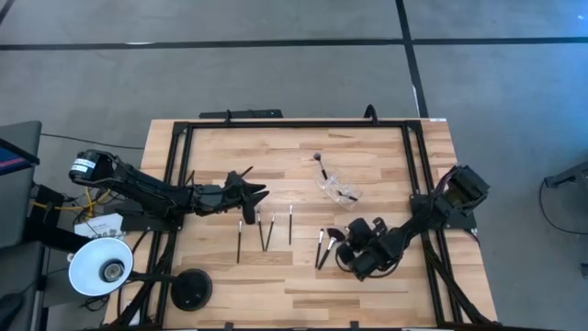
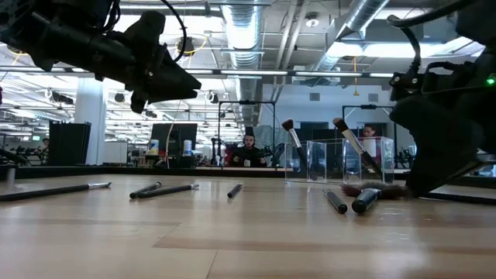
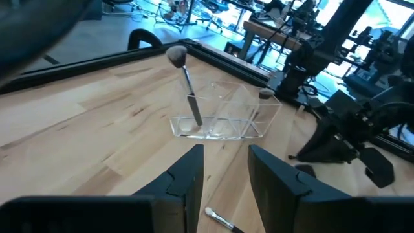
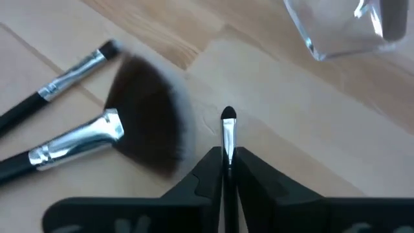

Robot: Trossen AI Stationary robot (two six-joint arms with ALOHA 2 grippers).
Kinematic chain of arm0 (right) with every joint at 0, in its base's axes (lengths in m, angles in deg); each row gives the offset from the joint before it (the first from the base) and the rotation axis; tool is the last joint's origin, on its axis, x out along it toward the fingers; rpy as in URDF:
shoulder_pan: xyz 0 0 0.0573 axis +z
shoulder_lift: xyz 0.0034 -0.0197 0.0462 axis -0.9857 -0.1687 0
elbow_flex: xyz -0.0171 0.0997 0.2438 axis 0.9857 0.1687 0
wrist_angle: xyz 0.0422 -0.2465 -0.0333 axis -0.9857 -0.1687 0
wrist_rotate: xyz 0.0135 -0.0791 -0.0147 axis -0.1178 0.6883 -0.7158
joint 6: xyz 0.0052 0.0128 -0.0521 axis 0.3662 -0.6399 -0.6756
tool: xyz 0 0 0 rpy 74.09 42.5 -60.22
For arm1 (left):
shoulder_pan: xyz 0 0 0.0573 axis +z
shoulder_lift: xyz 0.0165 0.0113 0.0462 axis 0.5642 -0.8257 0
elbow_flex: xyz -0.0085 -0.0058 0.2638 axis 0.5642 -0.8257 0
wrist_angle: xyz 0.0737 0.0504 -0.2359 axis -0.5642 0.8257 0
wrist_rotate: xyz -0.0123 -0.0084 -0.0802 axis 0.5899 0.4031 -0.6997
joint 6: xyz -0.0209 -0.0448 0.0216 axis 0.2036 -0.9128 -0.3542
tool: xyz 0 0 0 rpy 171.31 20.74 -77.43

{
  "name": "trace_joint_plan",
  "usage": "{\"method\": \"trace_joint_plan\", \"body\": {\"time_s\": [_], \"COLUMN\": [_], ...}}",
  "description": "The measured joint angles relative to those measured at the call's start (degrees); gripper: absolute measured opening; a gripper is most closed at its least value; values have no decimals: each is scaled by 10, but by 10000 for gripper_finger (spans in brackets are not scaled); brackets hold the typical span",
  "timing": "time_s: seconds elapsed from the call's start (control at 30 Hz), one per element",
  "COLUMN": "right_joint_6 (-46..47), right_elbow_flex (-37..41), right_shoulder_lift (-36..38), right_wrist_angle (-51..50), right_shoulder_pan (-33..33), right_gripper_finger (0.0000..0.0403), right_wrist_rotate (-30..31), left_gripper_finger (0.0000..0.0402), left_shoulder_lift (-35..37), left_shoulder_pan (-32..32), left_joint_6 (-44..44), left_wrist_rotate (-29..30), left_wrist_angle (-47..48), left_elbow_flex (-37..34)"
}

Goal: Put items in baskets/containers
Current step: Put the eyeshadow brush into the transparent organizer

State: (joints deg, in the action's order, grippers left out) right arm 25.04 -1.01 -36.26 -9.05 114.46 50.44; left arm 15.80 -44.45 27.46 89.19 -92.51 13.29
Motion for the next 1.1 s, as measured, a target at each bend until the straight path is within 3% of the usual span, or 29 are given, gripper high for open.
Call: {"method": "trace_joint_plan", "body": {"time_s": [0.3, 0.73, 0.83, 1.1], "right_joint_6": [0, 17, 42, 96], "right_elbow_flex": [-1, 7, 9, 22], "right_shoulder_lift": [-30, -29, -22, -19], "right_wrist_angle": [-15, -52, -77, -66], "right_shoulder_pan": [35, 86, 112, 180], "right_gripper_finger": [70, 197, 202, 180], "right_wrist_rotate": [33, 93, 103, 206], "left_gripper_finger": [117, 117, 117, 117], "left_shoulder_lift": [0, 0, 0, 0], "left_shoulder_pan": [-1, -1, -1, -1], "left_joint_6": [-1, -4, -20, -59], "left_wrist_rotate": [-15, -15, -15, -8], "left_wrist_angle": [0, 0, 0, -4], "left_elbow_flex": [0, 0, 0, 0]}}
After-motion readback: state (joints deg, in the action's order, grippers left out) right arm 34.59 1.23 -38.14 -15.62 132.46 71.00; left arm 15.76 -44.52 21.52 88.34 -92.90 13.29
